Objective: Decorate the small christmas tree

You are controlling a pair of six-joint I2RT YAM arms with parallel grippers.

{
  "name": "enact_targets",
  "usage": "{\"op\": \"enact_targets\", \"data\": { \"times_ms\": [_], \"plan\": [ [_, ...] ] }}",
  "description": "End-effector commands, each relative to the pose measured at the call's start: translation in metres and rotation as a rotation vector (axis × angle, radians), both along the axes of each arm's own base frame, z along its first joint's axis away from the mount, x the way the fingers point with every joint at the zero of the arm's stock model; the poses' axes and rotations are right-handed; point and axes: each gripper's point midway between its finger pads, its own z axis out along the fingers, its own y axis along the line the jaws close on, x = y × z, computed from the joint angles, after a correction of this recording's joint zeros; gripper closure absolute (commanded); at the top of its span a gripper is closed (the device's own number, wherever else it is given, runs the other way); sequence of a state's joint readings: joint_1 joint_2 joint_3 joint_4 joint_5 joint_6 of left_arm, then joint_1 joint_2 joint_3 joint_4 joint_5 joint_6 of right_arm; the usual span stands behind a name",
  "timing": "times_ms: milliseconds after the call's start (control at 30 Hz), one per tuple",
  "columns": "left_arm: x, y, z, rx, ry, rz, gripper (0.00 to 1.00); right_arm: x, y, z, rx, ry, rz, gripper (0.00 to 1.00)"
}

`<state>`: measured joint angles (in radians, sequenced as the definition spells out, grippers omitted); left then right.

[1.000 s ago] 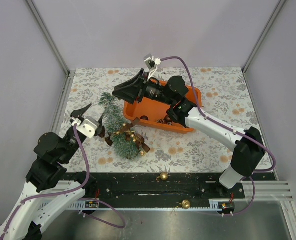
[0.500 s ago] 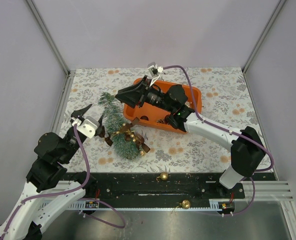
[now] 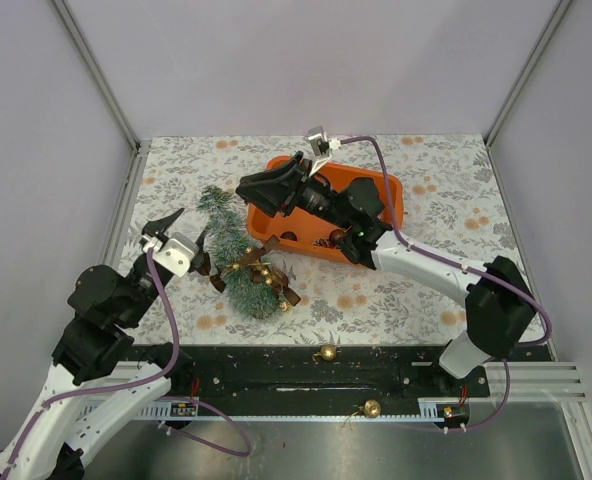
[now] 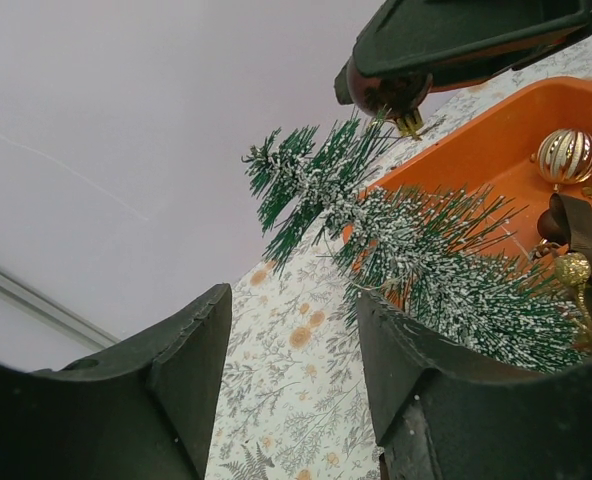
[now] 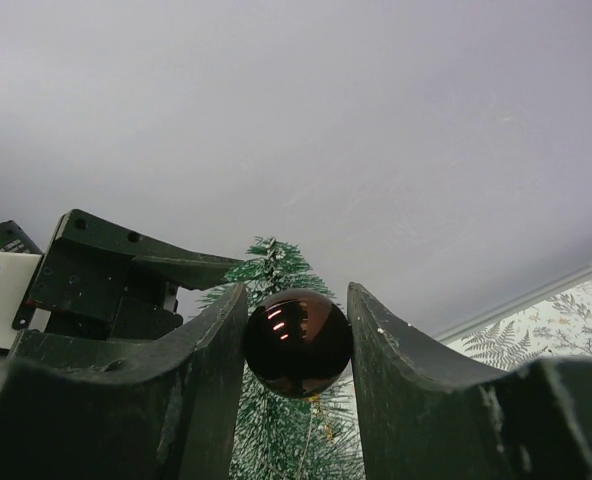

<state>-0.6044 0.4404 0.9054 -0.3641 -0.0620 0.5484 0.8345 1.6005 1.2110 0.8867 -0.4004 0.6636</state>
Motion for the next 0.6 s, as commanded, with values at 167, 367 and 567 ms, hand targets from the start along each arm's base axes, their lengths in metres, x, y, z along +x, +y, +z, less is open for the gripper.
{"op": "enact_targets", "data": {
  "times_ms": [167,367,567],
  "plan": [
    [-0.002,-0.003,0.017,-0.066,-0.043,-0.019,0.58,-0.035,-0.020,0.032,0.074,-0.087,-0.027,0.60],
    [-0.003,-0.003,0.019,-0.071,-0.047,-0.022,0.62,-0.040,-0.006,0.027,0.022,-0.108,-0.035,0.61],
    [-0.004,-0.002,0.020,-0.073,-0.047,-0.022,0.63,-0.051,0.004,0.030,-0.003,-0.157,-0.040,0.62]
  ]
}}
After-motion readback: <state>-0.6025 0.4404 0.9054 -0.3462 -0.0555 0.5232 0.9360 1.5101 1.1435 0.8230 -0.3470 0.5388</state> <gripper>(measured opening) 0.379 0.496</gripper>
